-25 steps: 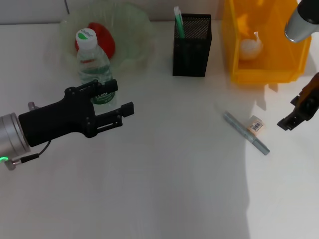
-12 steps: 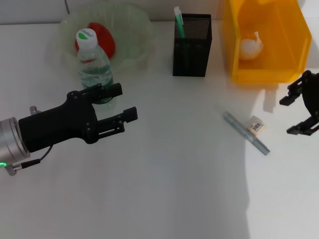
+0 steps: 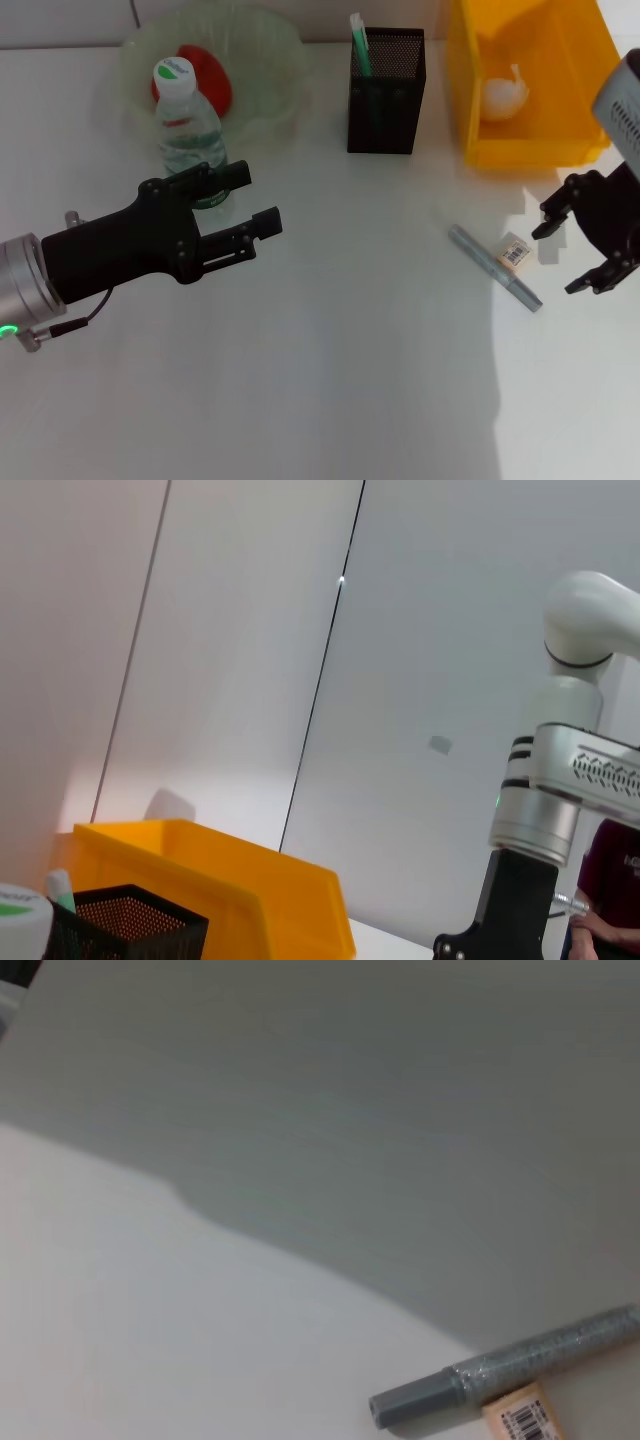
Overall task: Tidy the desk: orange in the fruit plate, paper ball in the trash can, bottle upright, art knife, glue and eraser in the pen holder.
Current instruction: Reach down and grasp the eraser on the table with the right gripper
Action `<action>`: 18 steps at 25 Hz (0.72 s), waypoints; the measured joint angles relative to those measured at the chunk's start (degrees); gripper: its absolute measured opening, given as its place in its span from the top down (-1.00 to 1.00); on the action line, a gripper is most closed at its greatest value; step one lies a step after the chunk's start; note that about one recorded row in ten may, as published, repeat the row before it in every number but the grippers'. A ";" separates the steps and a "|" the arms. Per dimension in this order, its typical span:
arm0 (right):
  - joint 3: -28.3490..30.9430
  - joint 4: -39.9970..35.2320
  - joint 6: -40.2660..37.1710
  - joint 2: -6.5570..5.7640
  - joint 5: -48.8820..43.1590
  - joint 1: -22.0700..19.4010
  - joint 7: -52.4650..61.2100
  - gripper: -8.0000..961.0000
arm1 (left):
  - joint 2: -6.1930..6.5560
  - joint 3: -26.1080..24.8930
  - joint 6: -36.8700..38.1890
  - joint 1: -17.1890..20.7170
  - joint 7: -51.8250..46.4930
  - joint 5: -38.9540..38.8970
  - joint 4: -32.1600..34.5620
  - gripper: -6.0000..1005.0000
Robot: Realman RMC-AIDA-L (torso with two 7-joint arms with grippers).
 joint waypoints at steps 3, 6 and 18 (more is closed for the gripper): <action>-0.75 2.37 3.57 0.83 -0.57 0.27 -3.43 -0.46 | -0.13 -0.46 0.01 -0.23 -0.01 -0.03 -0.14 -0.48; -1.76 4.58 7.35 1.37 -1.05 0.60 -6.21 -0.46 | -0.17 -0.66 -0.12 -0.77 -0.50 -0.05 -0.20 -0.48; -2.14 10.89 12.25 1.56 -0.84 4.44 -11.30 -0.45 | -0.22 -1.32 0.10 -1.29 -2.73 -0.13 0.23 -0.48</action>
